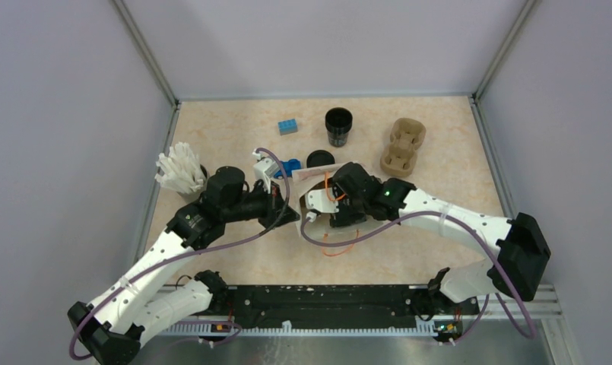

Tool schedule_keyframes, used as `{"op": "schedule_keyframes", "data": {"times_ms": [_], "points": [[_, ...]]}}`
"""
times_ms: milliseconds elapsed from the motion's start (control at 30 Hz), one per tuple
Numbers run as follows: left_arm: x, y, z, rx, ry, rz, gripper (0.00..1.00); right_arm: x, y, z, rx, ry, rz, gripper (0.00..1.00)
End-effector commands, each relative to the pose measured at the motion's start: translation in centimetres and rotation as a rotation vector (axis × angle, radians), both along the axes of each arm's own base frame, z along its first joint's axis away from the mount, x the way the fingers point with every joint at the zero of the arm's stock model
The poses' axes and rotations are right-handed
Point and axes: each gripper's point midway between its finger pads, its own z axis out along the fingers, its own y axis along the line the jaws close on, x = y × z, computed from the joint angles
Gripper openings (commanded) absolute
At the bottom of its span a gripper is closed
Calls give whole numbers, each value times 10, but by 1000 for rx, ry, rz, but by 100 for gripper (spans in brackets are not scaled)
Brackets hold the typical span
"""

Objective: Pack the takeout coffee

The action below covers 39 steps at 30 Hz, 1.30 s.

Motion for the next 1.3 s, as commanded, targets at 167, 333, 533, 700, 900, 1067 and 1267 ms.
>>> {"op": "schedule_keyframes", "data": {"times_ms": [167,333,533,700,900,1067,1267], "points": [[3,-4,22,-50,-45,-6,0,2,7,30,67,-9,5,60],[3,-4,22,-49,-45,-7,0,4,7,23,57,-12,5,51],[2,-3,24,-49,-49,-5,0,14,2,13,41,-36,-18,39],[1,-3,24,-51,-47,-3,0,25,-4,0,45,-54,-58,34],[1,-3,26,-54,-46,-3,0,36,-4,-9,62,-73,-91,34],[3,-4,26,-53,-46,-3,0,39,-5,-9,78,-80,-107,34],[7,-5,28,-43,-51,2,0,33,2,5,111,-51,-75,35]]}}
